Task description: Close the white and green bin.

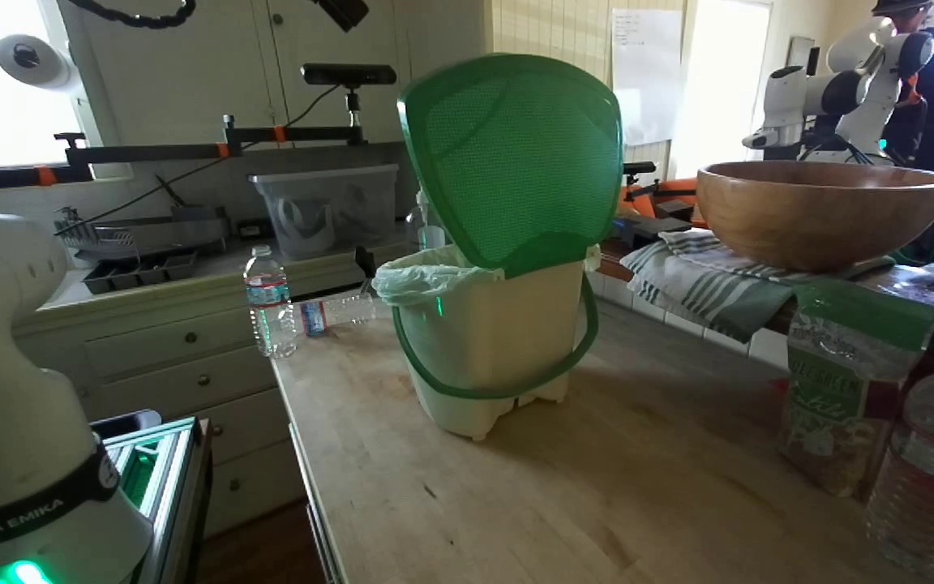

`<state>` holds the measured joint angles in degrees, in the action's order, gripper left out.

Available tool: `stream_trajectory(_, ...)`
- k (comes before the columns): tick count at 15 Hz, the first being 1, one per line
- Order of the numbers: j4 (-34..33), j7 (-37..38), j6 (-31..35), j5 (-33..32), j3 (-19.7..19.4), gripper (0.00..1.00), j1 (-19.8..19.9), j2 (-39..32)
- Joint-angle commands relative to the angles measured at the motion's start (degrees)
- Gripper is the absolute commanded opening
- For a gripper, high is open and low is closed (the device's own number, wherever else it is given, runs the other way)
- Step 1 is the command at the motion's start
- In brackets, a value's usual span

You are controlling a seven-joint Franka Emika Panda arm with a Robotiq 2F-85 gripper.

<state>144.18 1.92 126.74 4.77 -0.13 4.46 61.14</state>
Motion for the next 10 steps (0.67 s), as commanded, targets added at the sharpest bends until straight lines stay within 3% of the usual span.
stream_trajectory(1, -3.94, 5.61, 1.49, -0.86, -0.18, 1.0, 3.69, -4.59)
stream_trajectory(10, -11.25, 21.5, 2.61, 0.42, 0.84, 1.0, 10.73, -14.63)
